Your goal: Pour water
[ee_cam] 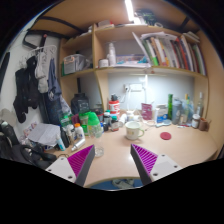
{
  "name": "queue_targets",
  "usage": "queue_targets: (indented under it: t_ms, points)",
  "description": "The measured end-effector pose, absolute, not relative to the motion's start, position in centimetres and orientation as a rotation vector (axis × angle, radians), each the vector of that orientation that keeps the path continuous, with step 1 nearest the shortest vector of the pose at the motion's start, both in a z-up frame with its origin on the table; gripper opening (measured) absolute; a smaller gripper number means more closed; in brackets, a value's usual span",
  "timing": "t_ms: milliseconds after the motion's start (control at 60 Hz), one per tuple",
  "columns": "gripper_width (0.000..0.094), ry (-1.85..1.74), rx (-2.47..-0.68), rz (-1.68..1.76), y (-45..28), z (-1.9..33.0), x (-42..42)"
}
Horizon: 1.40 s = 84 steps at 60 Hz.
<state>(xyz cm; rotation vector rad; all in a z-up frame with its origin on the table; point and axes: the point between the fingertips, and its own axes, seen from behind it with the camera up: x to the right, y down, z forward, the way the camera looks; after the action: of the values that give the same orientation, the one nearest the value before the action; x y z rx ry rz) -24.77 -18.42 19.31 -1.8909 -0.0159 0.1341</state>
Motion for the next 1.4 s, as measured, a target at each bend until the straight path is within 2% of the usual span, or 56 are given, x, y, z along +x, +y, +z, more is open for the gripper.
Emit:
queue_targets:
  t_ms: [317, 517, 583, 800, 867, 917, 1000, 1117, 1400]
  points:
    - [0.0791, -0.171, -1.868, 0.154, -1.3, 10.9, -34.0]
    - [0.0759, -0.235, -1.825, 0.168, 4.4, 8.4, -36.6]
    - [0.0517, -0.244, -1.819, 0.155, 5.4, 7.6, -36.7]
    - [0.0375, -0.219, -1.834, 0.204, 6.2, 7.5, -36.6]
    - [0.0374, -0.213, -1.875, 0.241, 6.4, 7.3, -36.7]
    - [0.0375, -0.196, -1.898, 0.299, 6.7, 8.0, -37.0]
    - [0.0376, -0.085, -1.886, 0.437, 7.8, 11.3, -36.5]
    - [0.0375, 0.282, -1.887, 0.848, 9.9, 16.0, -36.3]
    - [0.0371, 1.131, -1.681, 1.784, 14.1, 19.6, -34.2]
